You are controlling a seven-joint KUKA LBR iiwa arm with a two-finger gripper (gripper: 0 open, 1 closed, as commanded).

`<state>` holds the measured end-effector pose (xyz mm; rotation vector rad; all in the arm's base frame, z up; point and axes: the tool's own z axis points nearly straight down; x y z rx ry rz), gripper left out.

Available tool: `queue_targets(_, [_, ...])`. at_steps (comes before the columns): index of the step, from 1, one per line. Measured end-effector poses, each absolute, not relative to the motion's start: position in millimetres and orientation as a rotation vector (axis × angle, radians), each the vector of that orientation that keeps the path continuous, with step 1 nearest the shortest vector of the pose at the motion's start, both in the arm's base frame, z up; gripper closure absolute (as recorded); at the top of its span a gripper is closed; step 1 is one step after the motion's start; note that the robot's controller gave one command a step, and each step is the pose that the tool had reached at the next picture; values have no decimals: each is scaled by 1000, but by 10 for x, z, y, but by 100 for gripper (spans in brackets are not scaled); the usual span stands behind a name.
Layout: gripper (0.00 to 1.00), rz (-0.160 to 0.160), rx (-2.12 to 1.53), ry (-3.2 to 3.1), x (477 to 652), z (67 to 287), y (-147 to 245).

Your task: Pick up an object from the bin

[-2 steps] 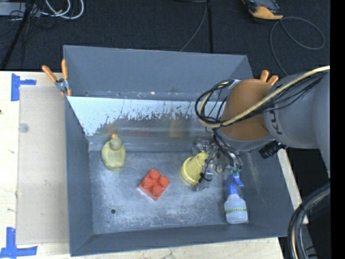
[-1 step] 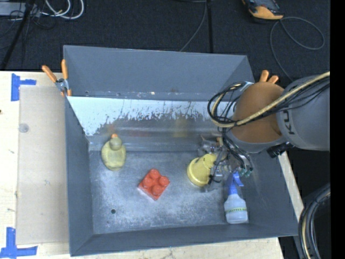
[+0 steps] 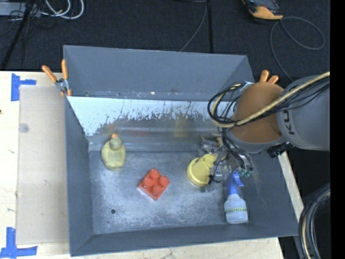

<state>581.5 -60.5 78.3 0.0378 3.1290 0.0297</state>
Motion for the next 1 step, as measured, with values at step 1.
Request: queue_targets(1, [100,29,37,3129,5815,783,-605])
